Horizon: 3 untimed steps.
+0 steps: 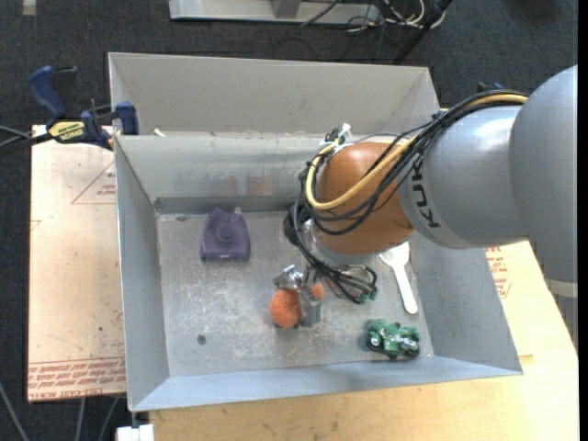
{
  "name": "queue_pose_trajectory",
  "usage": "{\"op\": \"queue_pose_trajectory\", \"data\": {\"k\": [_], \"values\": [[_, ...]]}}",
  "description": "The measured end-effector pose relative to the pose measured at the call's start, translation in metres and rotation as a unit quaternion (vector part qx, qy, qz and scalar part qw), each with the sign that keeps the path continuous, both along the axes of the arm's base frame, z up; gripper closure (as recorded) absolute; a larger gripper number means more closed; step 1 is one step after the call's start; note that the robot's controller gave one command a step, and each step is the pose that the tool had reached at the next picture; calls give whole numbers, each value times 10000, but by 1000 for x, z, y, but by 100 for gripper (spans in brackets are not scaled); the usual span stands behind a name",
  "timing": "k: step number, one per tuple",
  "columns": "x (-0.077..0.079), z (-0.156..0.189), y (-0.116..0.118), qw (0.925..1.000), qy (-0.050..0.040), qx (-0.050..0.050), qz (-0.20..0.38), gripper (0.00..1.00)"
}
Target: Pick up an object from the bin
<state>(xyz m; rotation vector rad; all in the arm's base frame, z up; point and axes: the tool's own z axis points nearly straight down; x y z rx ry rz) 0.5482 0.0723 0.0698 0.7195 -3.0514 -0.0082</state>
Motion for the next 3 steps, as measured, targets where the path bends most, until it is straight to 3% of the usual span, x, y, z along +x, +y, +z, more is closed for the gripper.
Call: {"op": "queue_pose_trajectory", "data": {"k": [1,2,3], "values": [[1,90,-2,9998,-10,9,-181,100],[1,89,-2,9998,-9,10,-183,100],[0,198,-2,9987,-26,17,-502,100]]}}
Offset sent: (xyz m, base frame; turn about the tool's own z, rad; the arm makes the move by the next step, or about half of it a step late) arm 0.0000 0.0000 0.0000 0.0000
